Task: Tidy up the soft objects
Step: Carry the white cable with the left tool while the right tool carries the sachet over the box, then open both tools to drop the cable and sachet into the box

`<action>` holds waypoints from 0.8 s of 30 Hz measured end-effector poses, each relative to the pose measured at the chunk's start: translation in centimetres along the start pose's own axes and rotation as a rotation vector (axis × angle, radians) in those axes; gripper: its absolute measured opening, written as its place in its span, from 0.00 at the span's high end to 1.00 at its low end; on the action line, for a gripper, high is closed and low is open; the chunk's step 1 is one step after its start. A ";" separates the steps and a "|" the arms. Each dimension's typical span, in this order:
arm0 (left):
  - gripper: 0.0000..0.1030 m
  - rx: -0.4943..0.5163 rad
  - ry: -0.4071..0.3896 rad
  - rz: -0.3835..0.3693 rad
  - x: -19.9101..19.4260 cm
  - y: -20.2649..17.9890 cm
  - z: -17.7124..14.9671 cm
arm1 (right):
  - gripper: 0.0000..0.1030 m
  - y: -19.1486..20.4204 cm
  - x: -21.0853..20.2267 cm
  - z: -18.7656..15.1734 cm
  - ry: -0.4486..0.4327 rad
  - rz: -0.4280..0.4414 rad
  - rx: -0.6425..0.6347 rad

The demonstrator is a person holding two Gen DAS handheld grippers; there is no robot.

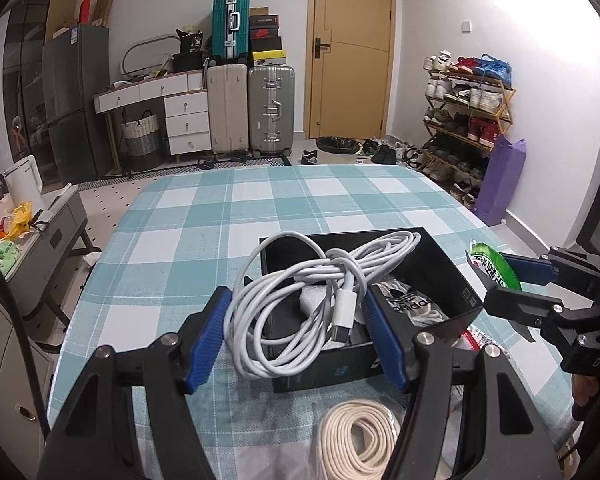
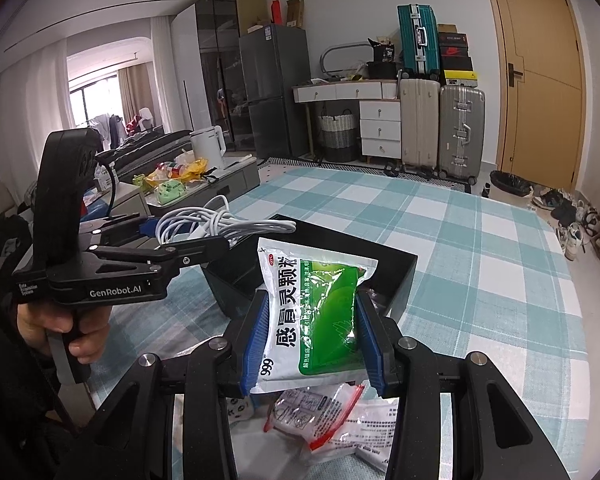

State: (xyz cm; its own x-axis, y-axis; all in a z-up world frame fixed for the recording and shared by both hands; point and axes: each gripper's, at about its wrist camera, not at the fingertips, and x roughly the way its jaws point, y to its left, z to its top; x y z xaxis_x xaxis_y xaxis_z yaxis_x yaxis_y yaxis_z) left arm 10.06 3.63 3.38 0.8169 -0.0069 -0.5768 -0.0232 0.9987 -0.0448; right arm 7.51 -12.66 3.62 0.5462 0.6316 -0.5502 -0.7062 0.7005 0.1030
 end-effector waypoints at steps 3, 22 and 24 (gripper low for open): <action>0.36 -0.004 0.005 0.003 0.5 0.0 0.1 | 0.59 -0.1 0.6 0.3 0.003 -0.003 0.009; 0.36 0.001 0.033 -0.001 3.5 -0.6 0.8 | 0.59 -0.5 4.2 1.3 0.033 -0.041 0.065; 0.36 -0.001 0.039 0.001 4.0 -0.6 0.8 | 0.59 -0.6 4.5 1.4 0.035 -0.045 0.068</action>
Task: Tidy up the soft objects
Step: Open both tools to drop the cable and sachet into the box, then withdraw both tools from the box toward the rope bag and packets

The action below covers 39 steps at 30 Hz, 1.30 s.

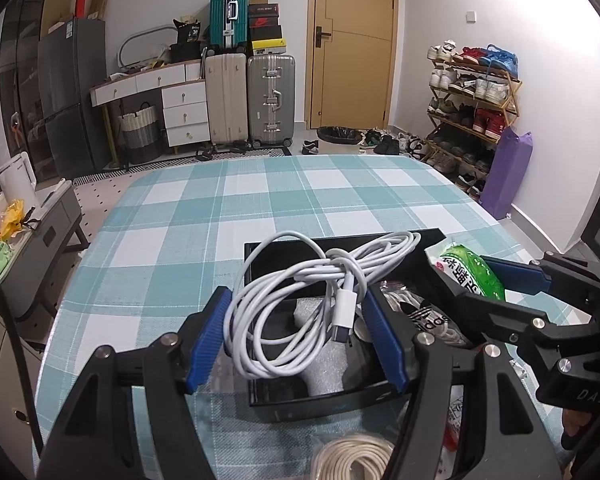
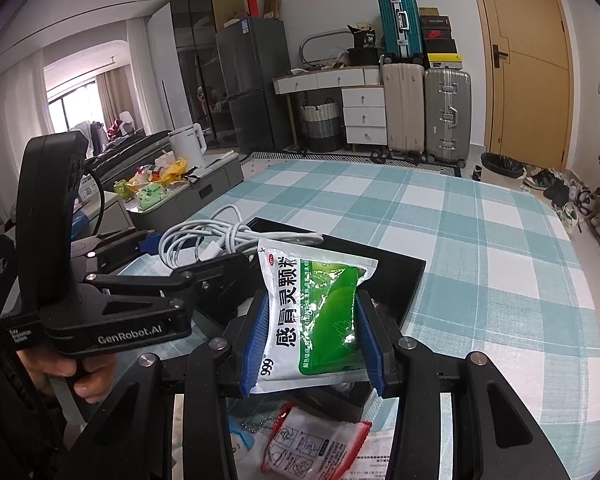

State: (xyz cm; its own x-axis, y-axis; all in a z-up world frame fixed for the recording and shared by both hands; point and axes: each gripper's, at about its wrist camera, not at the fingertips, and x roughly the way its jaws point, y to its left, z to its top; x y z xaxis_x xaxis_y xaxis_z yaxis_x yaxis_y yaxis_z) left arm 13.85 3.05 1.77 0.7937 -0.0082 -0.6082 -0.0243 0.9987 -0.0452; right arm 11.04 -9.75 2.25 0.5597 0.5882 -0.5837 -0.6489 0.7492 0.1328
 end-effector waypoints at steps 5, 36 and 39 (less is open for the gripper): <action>0.36 0.006 0.009 0.004 0.9 -0.1 0.2 | 0.59 -0.3 0.9 0.2 0.004 -0.024 0.003; 0.00 -0.004 -0.004 -0.013 -4.9 0.3 -2.2 | 0.01 -0.6 -4.0 -2.6 0.001 -0.101 -0.058; 0.00 0.003 0.004 -0.002 -5.3 0.3 -2.8 | 0.01 -0.7 -4.2 -3.3 0.026 -0.090 -0.069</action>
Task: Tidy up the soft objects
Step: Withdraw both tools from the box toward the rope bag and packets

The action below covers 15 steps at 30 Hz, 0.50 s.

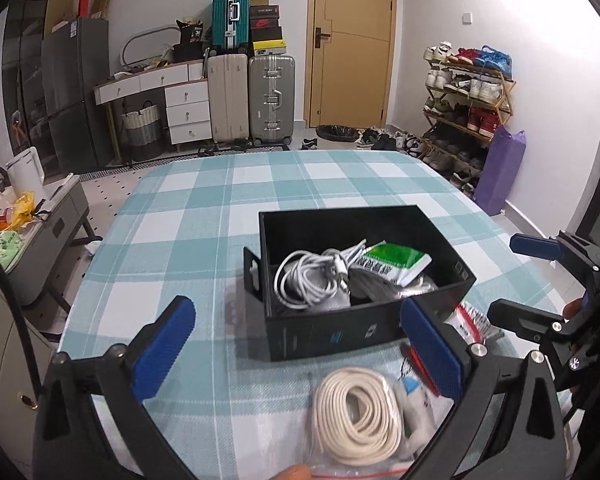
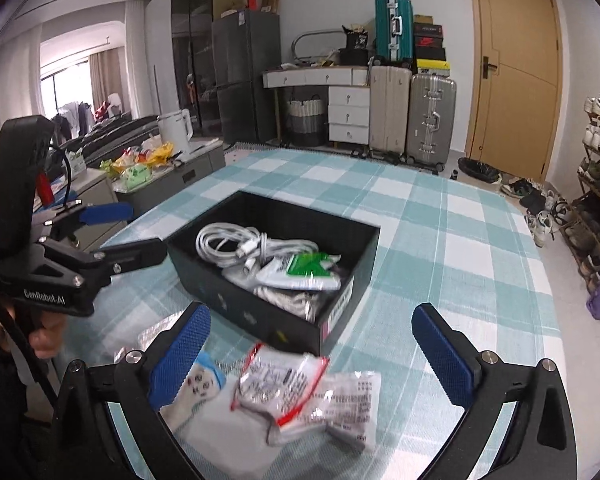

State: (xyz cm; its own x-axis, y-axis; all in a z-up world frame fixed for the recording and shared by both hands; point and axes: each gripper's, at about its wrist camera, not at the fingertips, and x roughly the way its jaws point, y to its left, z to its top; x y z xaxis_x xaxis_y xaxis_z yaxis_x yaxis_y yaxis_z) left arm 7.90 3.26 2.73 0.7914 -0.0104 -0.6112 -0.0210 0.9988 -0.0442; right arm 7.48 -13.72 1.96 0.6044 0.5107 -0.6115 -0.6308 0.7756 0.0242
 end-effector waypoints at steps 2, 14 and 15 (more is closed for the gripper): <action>0.00 0.005 0.007 0.000 0.0 0.0 -0.3 | 0.01 0.1 -0.1 -0.5 0.003 0.002 -0.016; 0.00 0.005 0.059 0.017 0.8 -0.1 -2.5 | 0.01 -0.2 0.5 -2.0 0.079 -0.003 -0.052; 0.00 0.007 0.064 0.017 0.8 -0.1 -2.6 | 0.01 -0.3 0.6 -2.1 0.084 -0.002 -0.051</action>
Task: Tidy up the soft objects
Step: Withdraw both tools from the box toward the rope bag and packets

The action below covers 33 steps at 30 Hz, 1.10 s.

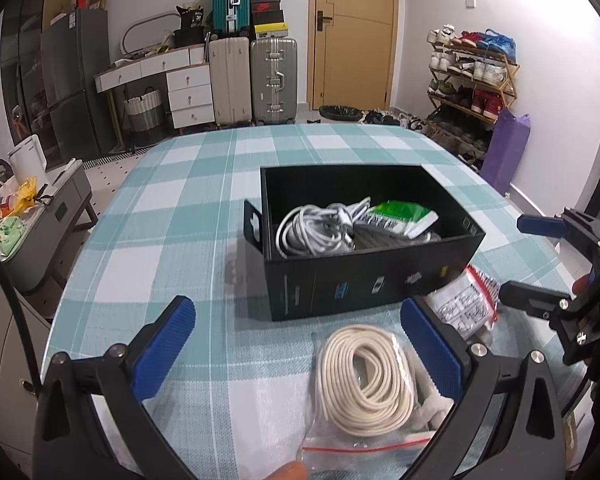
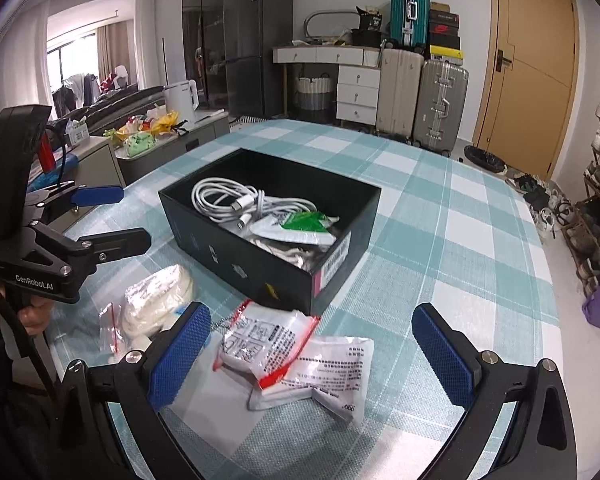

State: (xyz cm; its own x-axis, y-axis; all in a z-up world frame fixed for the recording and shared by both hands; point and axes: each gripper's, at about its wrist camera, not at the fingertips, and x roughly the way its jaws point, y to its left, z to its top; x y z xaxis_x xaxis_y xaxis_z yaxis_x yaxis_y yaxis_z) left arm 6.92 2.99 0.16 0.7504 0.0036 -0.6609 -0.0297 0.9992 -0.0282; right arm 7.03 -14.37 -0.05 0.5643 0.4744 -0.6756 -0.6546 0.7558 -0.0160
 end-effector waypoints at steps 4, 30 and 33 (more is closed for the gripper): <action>0.00 0.005 0.030 -0.009 0.3 0.0 -0.8 | 0.01 -0.5 0.2 -0.4 0.017 0.005 0.006; 0.00 0.032 0.181 -0.040 2.6 -0.6 -2.6 | 0.01 -1.0 2.5 -2.7 0.169 0.040 -0.024; 0.00 0.043 0.193 -0.053 2.6 -0.8 -2.7 | 0.01 -0.8 3.0 -2.8 0.183 0.039 -0.026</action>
State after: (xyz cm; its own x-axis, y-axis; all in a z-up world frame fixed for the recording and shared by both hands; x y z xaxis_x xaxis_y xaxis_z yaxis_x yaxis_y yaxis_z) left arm 7.10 2.07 -3.55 0.6097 -0.0524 -0.7909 0.0374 0.9986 -0.0373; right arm 7.82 -14.80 -4.20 0.4390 0.4118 -0.7986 -0.6884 0.7254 -0.0044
